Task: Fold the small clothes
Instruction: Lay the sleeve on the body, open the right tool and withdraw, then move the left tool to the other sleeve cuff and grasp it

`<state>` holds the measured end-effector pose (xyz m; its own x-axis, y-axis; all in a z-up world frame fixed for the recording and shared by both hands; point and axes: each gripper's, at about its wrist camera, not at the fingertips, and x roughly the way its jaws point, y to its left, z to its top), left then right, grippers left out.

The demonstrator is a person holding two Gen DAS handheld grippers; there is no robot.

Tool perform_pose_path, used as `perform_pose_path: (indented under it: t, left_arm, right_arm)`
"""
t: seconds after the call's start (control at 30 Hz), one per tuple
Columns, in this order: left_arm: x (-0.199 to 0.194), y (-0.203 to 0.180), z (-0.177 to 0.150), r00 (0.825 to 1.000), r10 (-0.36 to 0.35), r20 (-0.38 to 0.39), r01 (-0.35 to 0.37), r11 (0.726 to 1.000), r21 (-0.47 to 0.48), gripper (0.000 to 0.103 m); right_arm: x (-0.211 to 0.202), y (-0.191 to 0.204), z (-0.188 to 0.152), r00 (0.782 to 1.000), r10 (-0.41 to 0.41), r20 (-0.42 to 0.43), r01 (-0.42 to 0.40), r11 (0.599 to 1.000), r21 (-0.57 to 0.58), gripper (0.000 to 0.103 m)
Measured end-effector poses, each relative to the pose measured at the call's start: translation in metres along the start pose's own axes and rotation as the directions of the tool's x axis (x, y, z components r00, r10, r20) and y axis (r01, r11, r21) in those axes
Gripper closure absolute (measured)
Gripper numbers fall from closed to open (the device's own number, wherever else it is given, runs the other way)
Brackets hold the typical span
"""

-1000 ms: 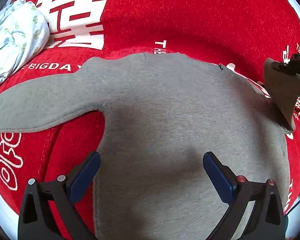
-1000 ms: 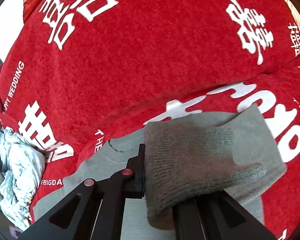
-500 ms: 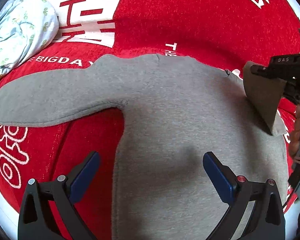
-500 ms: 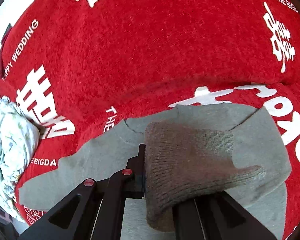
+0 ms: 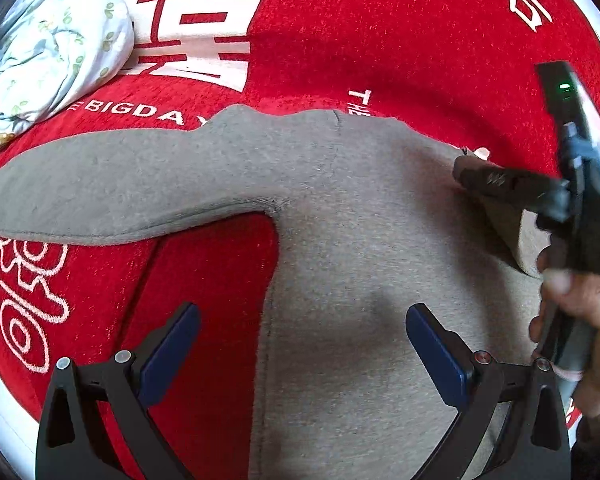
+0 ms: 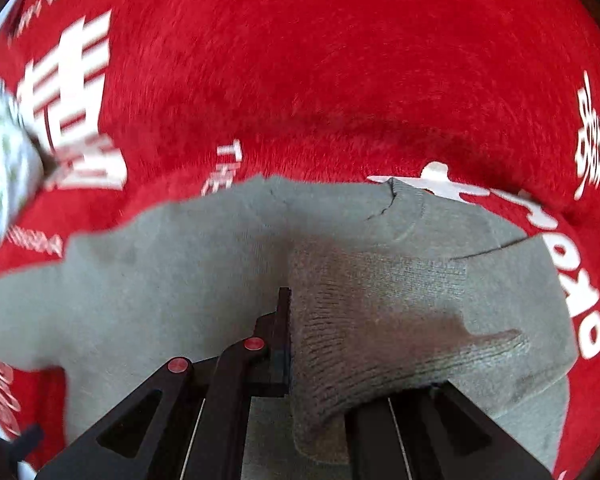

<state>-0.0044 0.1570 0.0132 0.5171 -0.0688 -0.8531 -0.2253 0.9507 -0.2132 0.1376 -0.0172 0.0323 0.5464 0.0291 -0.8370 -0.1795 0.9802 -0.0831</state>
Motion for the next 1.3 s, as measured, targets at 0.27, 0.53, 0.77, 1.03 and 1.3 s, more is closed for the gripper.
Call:
perform_pose_path:
  t: [0.27, 0.53, 0.77, 1.03, 1.3]
  left_arm:
    - [-0.002, 0.009, 0.001, 1.000, 0.006, 0.000, -0.006, 1.000, -0.021, 0.000]
    - [-0.004, 0.009, 0.000, 1.000, 0.004, -0.003, -0.004, 0.999, -0.036, 0.000]
    - [-0.003, 0.012, -0.001, 1.000, 0.005, -0.010, -0.005, 0.999, -0.050, 0.000]
    - [-0.003, 0.015, -0.002, 1.000, 0.005, -0.010, -0.006, 0.998, -0.064, 0.000]
    - [-0.005, 0.021, -0.003, 0.999, 0.035, -0.012, -0.035, 0.997, -0.063, 0.000]
  right_arm:
    - [0.007, 0.052, -0.017, 0.994, -0.104, 0.021, 0.106, 0.961, -0.256, 0.054]
    - [-0.021, 0.073, -0.017, 0.995, 0.096, 0.037, -0.081, 0.951, -0.297, 0.039]
    - [-0.071, 0.009, 0.007, 0.964, 0.193, 0.182, -0.174, 0.978, -0.114, 0.024]
    - [-0.011, -0.138, -0.012, 0.946, -0.322, -0.035, 0.322, 0.918, 0.234, 0.023]
    - [0.005, -0.063, -0.023, 0.953, -0.304, -0.008, 0.304, 0.948, 0.093, 0.023]
